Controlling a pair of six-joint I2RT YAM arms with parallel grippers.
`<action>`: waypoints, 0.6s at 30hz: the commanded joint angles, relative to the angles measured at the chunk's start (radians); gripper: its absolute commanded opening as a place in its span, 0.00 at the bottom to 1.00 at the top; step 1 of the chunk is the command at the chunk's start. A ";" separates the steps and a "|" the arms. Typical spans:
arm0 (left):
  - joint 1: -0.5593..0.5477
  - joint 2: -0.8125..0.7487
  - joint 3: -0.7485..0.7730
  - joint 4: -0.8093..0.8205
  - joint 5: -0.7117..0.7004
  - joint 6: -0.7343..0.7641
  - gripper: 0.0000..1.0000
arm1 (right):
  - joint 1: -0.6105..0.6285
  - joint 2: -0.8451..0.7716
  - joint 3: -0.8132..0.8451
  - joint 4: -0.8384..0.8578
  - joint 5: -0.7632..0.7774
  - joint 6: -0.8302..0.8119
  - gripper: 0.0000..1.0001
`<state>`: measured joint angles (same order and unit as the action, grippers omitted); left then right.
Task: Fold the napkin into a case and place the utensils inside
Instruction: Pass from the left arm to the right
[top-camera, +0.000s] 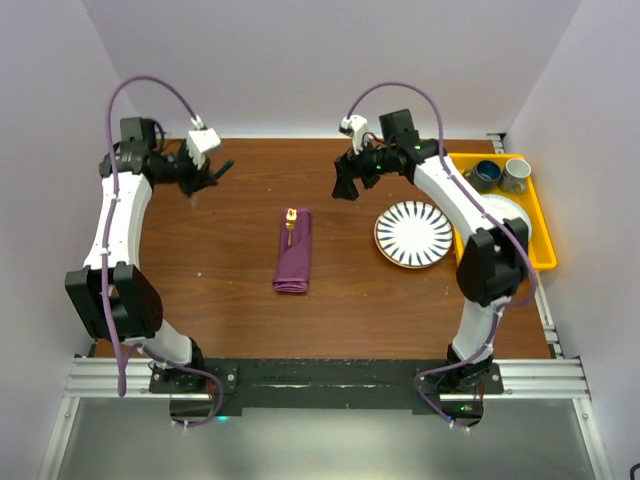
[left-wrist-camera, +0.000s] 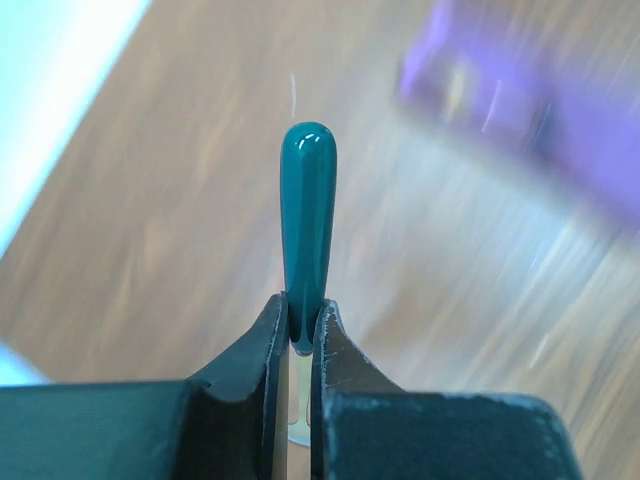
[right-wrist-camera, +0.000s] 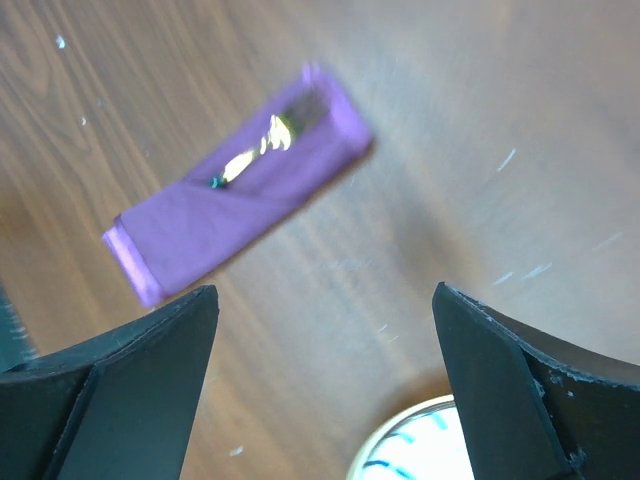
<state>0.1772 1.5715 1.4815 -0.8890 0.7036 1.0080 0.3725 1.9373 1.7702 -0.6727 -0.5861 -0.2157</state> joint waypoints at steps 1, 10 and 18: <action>-0.090 0.051 0.140 0.068 0.324 -0.599 0.00 | 0.019 -0.219 -0.055 0.249 -0.024 -0.235 0.91; -0.217 0.075 -0.116 0.724 0.619 -1.707 0.00 | 0.227 -0.654 -0.541 0.559 -0.067 -0.936 0.78; -0.340 0.068 -0.360 1.335 0.738 -2.355 0.00 | 0.272 -0.681 -0.647 0.539 -0.325 -1.376 0.47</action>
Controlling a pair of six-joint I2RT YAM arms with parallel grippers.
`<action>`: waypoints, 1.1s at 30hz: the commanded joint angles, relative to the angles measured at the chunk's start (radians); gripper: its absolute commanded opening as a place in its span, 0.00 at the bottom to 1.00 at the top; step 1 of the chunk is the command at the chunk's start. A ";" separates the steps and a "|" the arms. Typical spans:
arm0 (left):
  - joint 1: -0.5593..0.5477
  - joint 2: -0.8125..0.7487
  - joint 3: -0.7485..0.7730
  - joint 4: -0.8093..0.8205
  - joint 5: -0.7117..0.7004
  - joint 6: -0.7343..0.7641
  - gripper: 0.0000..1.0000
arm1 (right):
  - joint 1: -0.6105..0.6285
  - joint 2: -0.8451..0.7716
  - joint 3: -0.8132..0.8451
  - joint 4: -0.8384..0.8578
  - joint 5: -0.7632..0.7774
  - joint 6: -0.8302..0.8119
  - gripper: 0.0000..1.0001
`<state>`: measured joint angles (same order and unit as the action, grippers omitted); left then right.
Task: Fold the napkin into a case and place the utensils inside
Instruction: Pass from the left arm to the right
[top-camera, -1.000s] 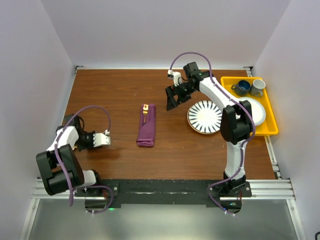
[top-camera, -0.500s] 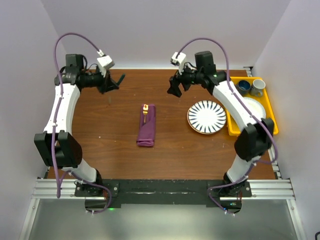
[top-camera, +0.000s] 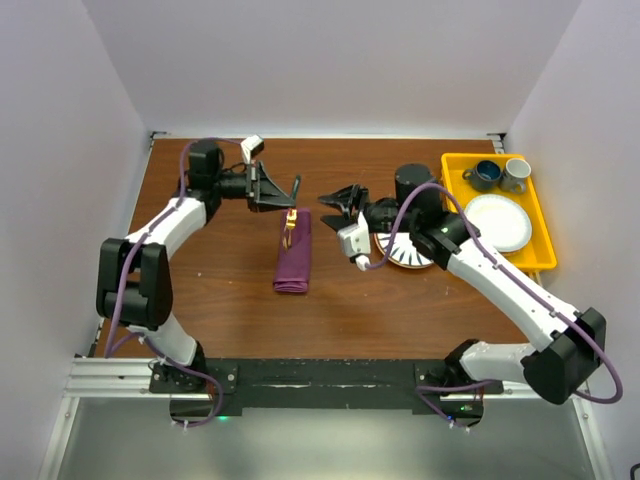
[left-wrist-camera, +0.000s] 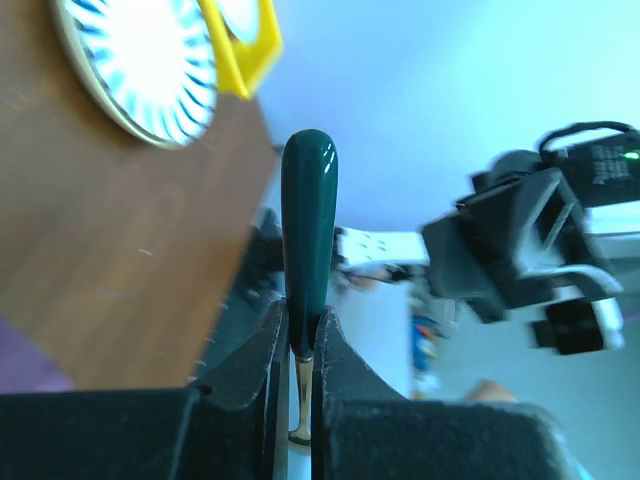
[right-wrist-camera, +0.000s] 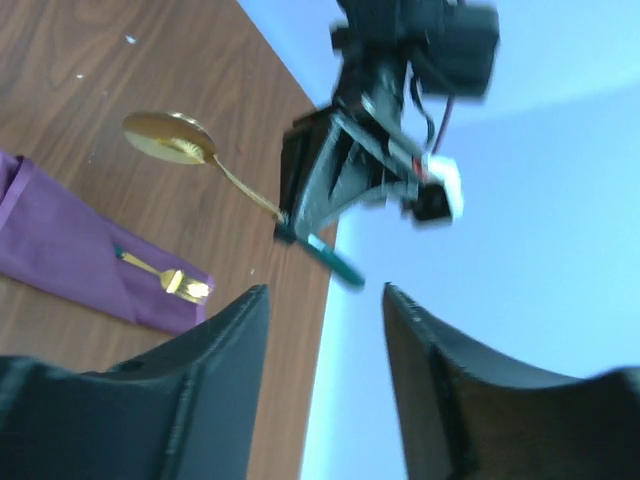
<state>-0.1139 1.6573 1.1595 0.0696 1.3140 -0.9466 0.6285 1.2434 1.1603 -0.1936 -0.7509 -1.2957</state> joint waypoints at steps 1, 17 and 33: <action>-0.056 -0.019 -0.041 0.378 0.134 -0.406 0.00 | 0.023 0.019 -0.037 0.042 -0.172 -0.332 0.46; -0.121 -0.082 -0.101 0.400 0.134 -0.443 0.00 | 0.108 0.102 -0.068 0.003 -0.191 -0.622 0.38; -0.148 -0.094 -0.106 0.345 0.105 -0.402 0.00 | 0.137 0.120 -0.077 0.074 -0.140 -0.629 0.29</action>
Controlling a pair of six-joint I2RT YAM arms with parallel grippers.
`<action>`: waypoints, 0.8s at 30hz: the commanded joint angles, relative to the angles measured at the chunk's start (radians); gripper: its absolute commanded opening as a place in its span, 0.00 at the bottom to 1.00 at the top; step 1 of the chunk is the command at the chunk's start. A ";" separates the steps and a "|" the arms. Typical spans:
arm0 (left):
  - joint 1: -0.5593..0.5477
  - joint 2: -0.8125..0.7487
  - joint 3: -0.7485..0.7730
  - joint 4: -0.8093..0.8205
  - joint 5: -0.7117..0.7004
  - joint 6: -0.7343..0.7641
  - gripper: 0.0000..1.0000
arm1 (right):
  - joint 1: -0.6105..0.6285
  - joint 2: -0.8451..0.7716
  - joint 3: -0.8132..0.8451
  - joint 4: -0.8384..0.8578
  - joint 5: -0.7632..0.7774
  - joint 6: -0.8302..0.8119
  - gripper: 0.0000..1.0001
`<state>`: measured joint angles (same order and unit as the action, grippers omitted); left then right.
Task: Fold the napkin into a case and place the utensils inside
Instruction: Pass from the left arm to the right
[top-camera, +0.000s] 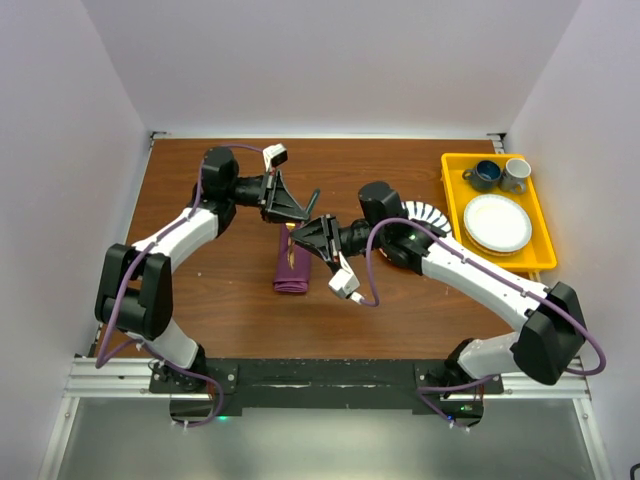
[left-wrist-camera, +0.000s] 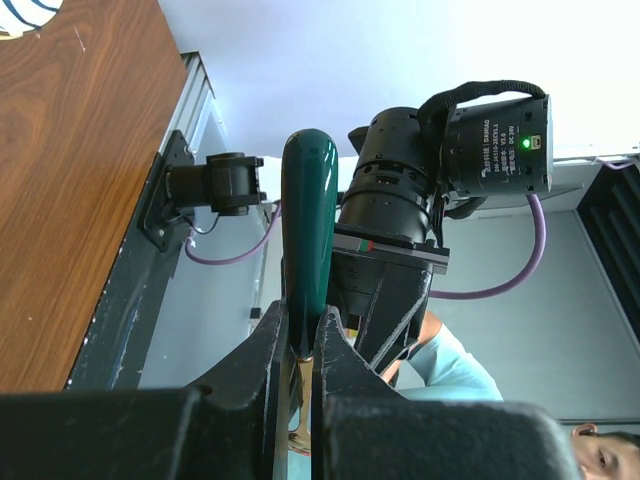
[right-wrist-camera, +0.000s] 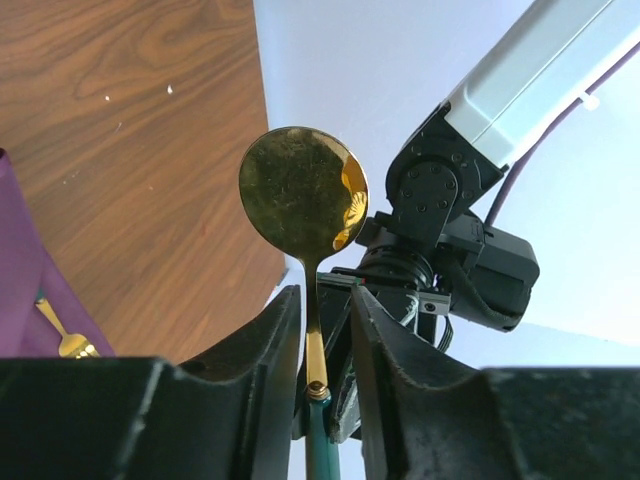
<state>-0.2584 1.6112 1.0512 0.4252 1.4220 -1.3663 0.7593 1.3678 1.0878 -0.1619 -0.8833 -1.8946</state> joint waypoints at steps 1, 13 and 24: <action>-0.004 -0.050 0.003 -0.012 -0.006 0.021 0.00 | 0.008 -0.003 -0.005 0.042 -0.008 -0.037 0.29; 0.033 -0.043 0.012 -0.034 -0.029 0.033 0.00 | 0.015 -0.047 -0.048 0.056 0.000 -0.018 0.29; 0.033 -0.051 -0.006 -0.026 -0.028 0.030 0.00 | 0.020 -0.039 -0.060 0.093 0.030 0.005 0.29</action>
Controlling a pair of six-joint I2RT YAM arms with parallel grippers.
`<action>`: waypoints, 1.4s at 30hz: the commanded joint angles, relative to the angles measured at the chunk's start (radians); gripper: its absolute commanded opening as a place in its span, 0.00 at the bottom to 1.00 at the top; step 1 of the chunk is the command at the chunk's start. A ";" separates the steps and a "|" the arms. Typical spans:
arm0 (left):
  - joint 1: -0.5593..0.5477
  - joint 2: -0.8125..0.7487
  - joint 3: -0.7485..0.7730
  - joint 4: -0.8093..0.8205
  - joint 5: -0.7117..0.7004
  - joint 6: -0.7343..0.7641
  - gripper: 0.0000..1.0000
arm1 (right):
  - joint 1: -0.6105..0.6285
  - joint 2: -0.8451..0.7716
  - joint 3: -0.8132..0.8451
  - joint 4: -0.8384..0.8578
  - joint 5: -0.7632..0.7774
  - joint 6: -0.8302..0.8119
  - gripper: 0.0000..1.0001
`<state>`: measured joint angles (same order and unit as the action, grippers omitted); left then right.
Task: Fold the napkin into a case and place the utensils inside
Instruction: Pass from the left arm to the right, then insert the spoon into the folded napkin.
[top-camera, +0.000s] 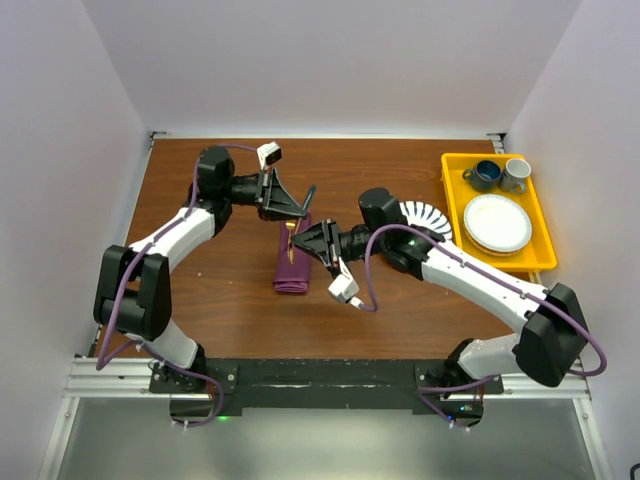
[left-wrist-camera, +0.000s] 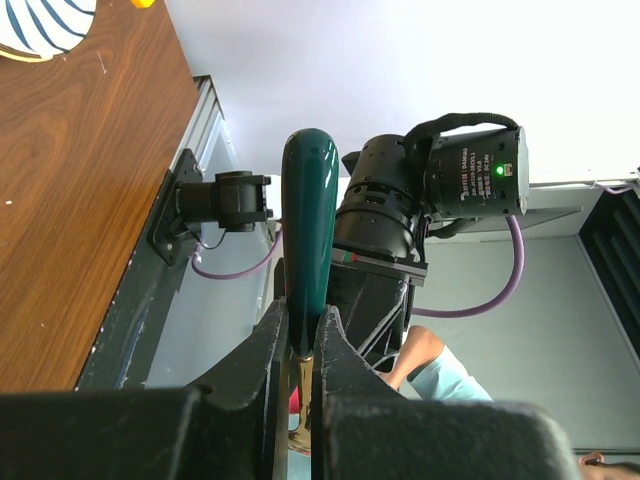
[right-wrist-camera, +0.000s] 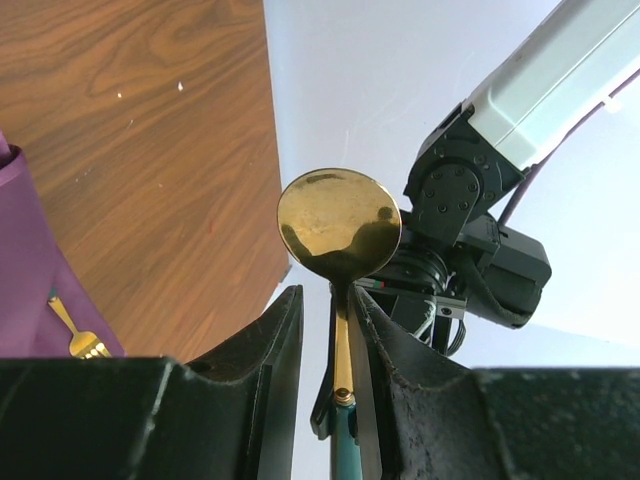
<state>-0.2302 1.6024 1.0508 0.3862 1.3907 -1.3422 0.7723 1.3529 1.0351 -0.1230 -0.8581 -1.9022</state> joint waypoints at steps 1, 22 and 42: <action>0.005 -0.042 -0.009 0.014 0.004 0.003 0.00 | 0.007 -0.024 -0.009 0.062 0.007 0.021 0.29; 0.058 -0.056 0.012 -0.128 -0.083 0.142 0.71 | 0.030 0.012 0.032 0.232 0.070 0.263 0.00; 0.400 -0.210 0.029 -0.580 -0.943 0.680 1.00 | -0.033 0.749 1.204 -0.616 1.222 2.255 0.00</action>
<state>0.1722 1.4376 1.1400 -0.2153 0.5667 -0.7151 0.7563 2.0315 2.1216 -0.4492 0.1566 -0.0566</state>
